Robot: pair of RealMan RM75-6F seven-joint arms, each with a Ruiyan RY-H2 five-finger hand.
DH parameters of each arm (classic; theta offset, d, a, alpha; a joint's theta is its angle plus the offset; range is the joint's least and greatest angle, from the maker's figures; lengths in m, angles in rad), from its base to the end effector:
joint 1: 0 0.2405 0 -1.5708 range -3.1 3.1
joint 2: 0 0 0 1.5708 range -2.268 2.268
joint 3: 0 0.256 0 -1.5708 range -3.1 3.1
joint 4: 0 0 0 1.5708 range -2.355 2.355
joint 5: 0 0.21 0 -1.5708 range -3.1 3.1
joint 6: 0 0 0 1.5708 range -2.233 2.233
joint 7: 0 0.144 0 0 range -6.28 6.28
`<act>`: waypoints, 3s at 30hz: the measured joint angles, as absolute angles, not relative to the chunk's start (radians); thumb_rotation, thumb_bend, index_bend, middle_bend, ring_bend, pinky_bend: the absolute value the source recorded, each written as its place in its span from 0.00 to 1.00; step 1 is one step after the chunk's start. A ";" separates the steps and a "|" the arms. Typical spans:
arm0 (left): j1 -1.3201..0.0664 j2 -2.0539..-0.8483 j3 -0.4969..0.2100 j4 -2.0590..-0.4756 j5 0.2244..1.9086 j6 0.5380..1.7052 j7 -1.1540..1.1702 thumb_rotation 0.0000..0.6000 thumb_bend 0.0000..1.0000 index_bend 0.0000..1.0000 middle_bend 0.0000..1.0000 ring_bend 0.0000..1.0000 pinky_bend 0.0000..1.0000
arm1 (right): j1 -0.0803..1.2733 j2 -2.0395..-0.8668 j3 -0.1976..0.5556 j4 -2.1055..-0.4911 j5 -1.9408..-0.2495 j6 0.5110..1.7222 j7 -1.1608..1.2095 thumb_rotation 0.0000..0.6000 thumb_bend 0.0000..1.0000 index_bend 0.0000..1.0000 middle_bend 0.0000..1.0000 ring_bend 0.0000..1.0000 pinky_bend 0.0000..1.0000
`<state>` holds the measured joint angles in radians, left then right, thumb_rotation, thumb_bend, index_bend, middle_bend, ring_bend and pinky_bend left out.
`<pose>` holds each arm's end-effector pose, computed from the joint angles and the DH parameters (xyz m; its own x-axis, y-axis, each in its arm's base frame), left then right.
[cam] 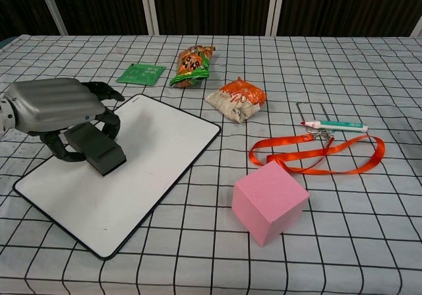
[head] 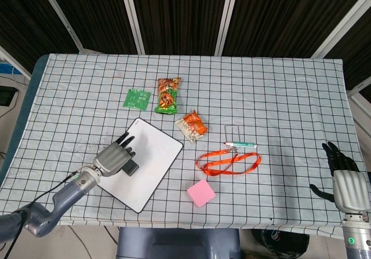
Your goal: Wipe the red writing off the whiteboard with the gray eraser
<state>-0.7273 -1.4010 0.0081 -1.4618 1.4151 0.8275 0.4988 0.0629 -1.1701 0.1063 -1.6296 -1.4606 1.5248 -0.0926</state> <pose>-0.1956 0.3110 -0.0081 0.8483 0.1367 0.5116 0.4623 -0.6622 -0.5897 -0.3058 -0.1848 0.1567 0.4114 0.0766 0.9082 -0.9113 0.0511 0.4085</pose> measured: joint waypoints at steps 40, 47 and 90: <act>-0.678 -1.266 -0.059 -1.335 1.242 0.857 0.359 1.00 0.32 0.39 0.38 0.00 0.00 | 0.062 -1.172 0.106 -1.627 -1.461 1.528 -0.102 1.00 0.13 0.01 0.10 0.20 0.22; -0.663 -1.288 -0.031 -1.250 1.263 0.821 0.270 1.00 0.32 0.38 0.38 0.00 0.00 | 0.062 -1.172 0.107 -1.628 -1.460 1.528 -0.102 1.00 0.13 0.01 0.10 0.20 0.22; -0.410 -1.002 0.035 -1.756 1.419 1.307 0.426 1.00 0.04 0.00 0.03 0.00 0.00 | 0.060 -1.171 0.110 -1.630 -1.458 1.533 -0.102 1.00 0.13 0.01 0.10 0.20 0.22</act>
